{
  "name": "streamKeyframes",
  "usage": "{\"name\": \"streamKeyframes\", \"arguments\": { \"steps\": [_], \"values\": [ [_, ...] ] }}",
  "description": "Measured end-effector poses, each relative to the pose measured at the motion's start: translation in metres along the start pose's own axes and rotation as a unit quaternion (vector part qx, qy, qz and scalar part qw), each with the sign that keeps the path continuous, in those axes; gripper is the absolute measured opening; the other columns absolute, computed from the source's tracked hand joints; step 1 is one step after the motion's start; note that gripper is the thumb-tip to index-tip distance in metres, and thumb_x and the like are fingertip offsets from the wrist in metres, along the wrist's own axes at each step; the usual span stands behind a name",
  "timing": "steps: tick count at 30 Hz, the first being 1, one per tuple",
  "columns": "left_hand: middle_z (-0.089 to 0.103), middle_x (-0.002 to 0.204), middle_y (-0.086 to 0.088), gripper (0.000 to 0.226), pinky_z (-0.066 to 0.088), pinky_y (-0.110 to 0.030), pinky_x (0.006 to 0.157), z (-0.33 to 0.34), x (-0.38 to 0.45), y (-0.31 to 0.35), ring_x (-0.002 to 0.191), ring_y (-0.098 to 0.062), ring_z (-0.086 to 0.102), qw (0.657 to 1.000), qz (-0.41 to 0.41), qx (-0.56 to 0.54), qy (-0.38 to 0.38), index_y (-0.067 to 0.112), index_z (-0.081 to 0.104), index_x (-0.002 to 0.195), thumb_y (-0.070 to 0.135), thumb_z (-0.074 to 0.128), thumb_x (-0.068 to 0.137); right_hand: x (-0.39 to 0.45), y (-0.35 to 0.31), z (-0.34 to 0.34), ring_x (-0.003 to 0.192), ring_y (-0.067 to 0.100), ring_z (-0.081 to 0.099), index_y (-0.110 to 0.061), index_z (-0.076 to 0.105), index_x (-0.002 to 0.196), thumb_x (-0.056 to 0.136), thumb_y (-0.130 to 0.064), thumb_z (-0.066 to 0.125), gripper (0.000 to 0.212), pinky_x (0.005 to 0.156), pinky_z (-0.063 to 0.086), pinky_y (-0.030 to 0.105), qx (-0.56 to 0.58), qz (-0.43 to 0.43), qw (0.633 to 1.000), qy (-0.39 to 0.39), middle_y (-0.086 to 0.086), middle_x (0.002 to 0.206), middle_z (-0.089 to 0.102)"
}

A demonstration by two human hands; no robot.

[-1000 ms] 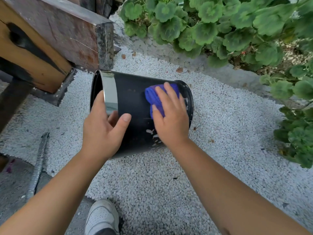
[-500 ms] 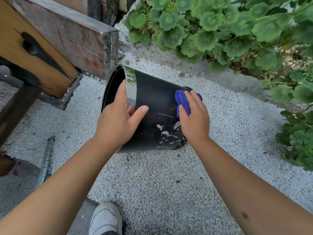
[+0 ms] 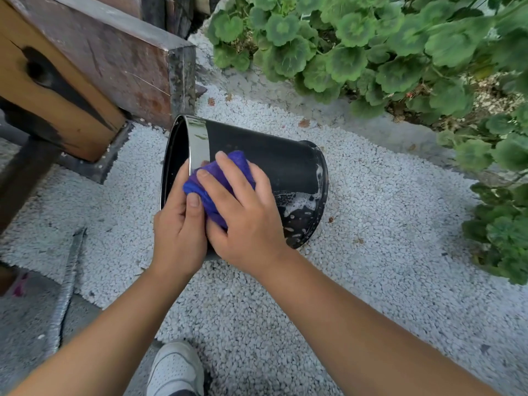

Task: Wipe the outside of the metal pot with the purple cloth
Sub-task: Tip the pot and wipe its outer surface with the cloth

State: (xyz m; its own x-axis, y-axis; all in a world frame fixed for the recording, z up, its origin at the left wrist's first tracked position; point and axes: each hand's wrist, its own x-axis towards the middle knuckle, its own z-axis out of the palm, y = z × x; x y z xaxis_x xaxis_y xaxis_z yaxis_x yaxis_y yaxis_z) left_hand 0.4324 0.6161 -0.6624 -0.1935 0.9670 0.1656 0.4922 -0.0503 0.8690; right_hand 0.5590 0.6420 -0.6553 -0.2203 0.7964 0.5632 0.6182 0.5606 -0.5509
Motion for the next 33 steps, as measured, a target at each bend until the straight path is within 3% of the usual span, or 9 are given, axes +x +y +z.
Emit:
{"name": "streamKeyframes", "arguments": {
  "steps": [3, 7, 9, 15, 22, 26, 29, 31, 33],
  "values": [
    [0.051, 0.115, 0.054, 0.064, 0.037, 0.003, 0.084, -0.001, 0.002, 0.003, 0.104, 0.027, 0.052, 1.000, 0.009, -0.008, -0.004, 0.017, 0.041, 0.149, 0.058, 0.031, 0.101, -0.010, 0.013, 0.003, 0.133, 0.050, 0.041, -0.012, 0.063, 0.130, 0.094, -0.025, 0.059, 0.038, 0.106, 0.038, 0.059, -0.032, 0.011, 0.999, -0.032, 0.016, 0.143, 0.052],
    [0.064, 0.129, 0.022, 0.058, 0.046, -0.019, 0.094, -0.003, 0.007, 0.003, 0.115, 0.003, 0.060, 0.999, 0.006, -0.051, -0.001, 0.017, 0.044, 0.150, 0.048, 0.034, 0.102, -0.019, 0.040, -0.001, 0.140, 0.035, 0.029, -0.009, 0.059, 0.133, 0.088, -0.016, 0.062, 0.046, 0.116, 0.030, 0.054, -0.041, 0.029, 0.998, -0.026, 0.018, 0.144, 0.050],
    [0.063, 0.129, 0.025, 0.055, 0.045, -0.015, 0.094, -0.002, 0.007, 0.002, 0.115, 0.006, 0.058, 0.999, 0.008, -0.049, 0.001, 0.018, 0.044, 0.150, 0.044, 0.035, 0.103, -0.026, 0.052, -0.004, 0.141, 0.024, 0.021, -0.009, 0.054, 0.135, 0.086, -0.016, 0.059, 0.050, 0.118, 0.027, 0.050, -0.052, 0.066, 0.996, -0.028, 0.018, 0.145, 0.049],
    [0.057, 0.128, 0.039, 0.050, 0.038, -0.006, 0.095, 0.002, 0.010, 0.008, 0.121, 0.014, 0.051, 0.999, 0.009, -0.052, 0.009, 0.016, 0.045, 0.150, 0.037, 0.038, 0.104, -0.044, 0.081, -0.015, 0.138, 0.044, 0.033, -0.019, 0.043, 0.144, 0.091, -0.017, 0.060, 0.056, 0.113, 0.026, 0.043, -0.074, 0.214, 0.971, -0.073, 0.006, 0.157, 0.035],
    [0.074, 0.103, 0.015, 0.032, 0.053, -0.023, 0.085, 0.000, 0.009, 0.016, 0.099, -0.005, 0.067, 0.984, -0.060, -0.165, -0.028, 0.035, 0.061, 0.120, 0.029, 0.055, 0.089, -0.045, 0.102, -0.027, 0.141, 0.036, 0.033, -0.023, 0.039, 0.147, 0.097, -0.021, 0.057, 0.054, 0.114, 0.024, 0.036, -0.058, 0.265, 0.958, -0.090, 0.000, 0.160, 0.030],
    [0.067, 0.122, 0.021, 0.064, 0.048, -0.012, 0.088, -0.014, -0.004, 0.008, 0.104, 0.000, 0.066, 0.985, -0.048, -0.111, -0.122, 0.048, 0.047, 0.139, 0.005, 0.057, 0.093, -0.042, 0.104, -0.032, 0.130, 0.034, 0.041, -0.025, 0.045, 0.144, 0.092, -0.021, 0.062, 0.055, 0.110, 0.036, 0.044, -0.058, 0.263, 0.959, -0.090, -0.001, 0.157, 0.035],
    [0.060, 0.124, 0.033, 0.090, 0.046, -0.004, 0.075, -0.017, -0.009, 0.000, 0.080, 0.004, 0.064, 0.987, -0.055, -0.050, -0.141, 0.065, 0.030, 0.141, -0.008, 0.055, 0.095, -0.039, 0.107, -0.033, 0.124, 0.031, 0.046, -0.027, 0.050, 0.140, 0.086, -0.016, 0.066, 0.056, 0.106, 0.037, 0.036, -0.062, 0.255, 0.961, -0.088, -0.005, 0.153, 0.041],
    [0.065, 0.122, 0.026, 0.089, 0.048, -0.006, 0.072, -0.016, -0.008, 0.000, 0.073, 0.005, 0.063, 0.983, -0.074, -0.096, -0.136, 0.057, 0.035, 0.143, -0.015, 0.052, 0.094, -0.032, 0.108, -0.037, 0.121, 0.019, 0.053, -0.030, 0.054, 0.135, 0.082, -0.012, 0.067, 0.057, 0.103, 0.040, 0.030, -0.018, 0.300, 0.952, -0.062, -0.010, 0.145, 0.050],
    [0.071, 0.120, 0.014, 0.083, 0.051, -0.010, 0.077, -0.014, -0.004, 0.005, 0.082, 0.002, 0.068, 0.976, -0.096, -0.141, -0.136, 0.040, 0.040, 0.148, -0.021, 0.049, 0.092, -0.014, 0.102, -0.045, 0.097, 0.003, 0.066, -0.034, 0.057, 0.125, 0.077, -0.013, 0.066, 0.053, 0.086, 0.055, 0.030, 0.133, 0.420, 0.898, 0.017, -0.016, 0.122, 0.063]
  ]
}}
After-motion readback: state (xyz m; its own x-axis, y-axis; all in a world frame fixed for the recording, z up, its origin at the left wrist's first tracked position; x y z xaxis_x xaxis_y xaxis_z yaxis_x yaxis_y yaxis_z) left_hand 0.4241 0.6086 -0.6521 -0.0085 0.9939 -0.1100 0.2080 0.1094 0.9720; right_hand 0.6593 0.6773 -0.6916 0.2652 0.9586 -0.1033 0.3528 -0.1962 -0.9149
